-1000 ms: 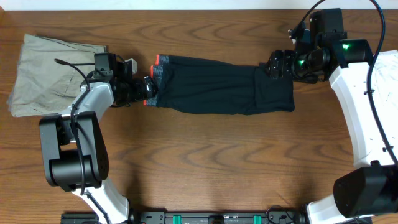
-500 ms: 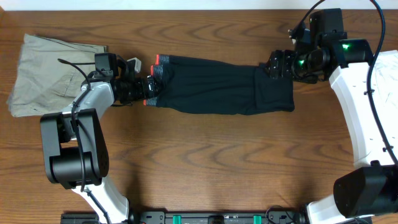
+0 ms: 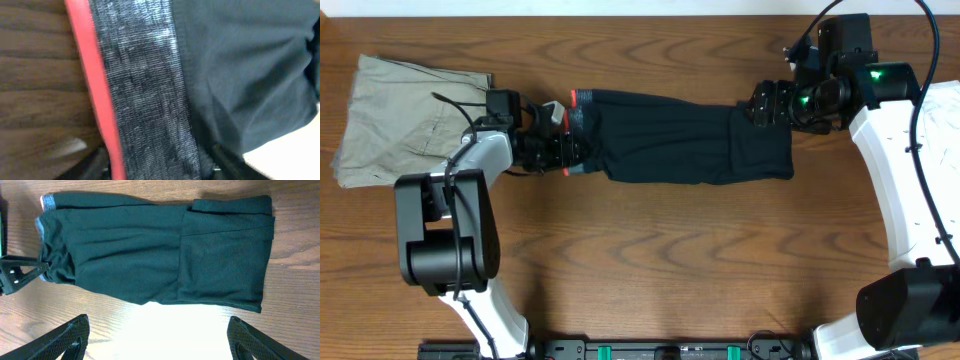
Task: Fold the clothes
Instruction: 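Grasp the waistband with the left gripper and lift it rightward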
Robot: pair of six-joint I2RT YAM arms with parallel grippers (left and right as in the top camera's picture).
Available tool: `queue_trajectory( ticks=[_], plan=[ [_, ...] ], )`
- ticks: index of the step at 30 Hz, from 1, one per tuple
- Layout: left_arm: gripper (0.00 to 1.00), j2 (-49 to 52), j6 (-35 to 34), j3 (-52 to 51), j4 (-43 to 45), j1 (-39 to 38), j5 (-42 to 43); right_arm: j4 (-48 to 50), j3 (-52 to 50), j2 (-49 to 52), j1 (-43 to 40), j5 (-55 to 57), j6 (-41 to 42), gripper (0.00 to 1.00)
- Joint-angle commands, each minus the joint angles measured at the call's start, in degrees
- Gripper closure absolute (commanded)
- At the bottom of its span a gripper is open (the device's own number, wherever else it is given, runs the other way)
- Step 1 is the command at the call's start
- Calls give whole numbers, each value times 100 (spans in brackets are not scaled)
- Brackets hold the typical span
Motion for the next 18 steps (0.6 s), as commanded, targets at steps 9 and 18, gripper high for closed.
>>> queue_trajectory(
  ticks=[9, 18],
  plan=[
    [66, 13, 46, -66, -39, 9, 35, -15, -35, 22, -13, 238, -85, 13],
    [71, -479, 46, -66, -304, 254, -317, -13, -37, 28, -13, 481, -107, 13]
  ],
)
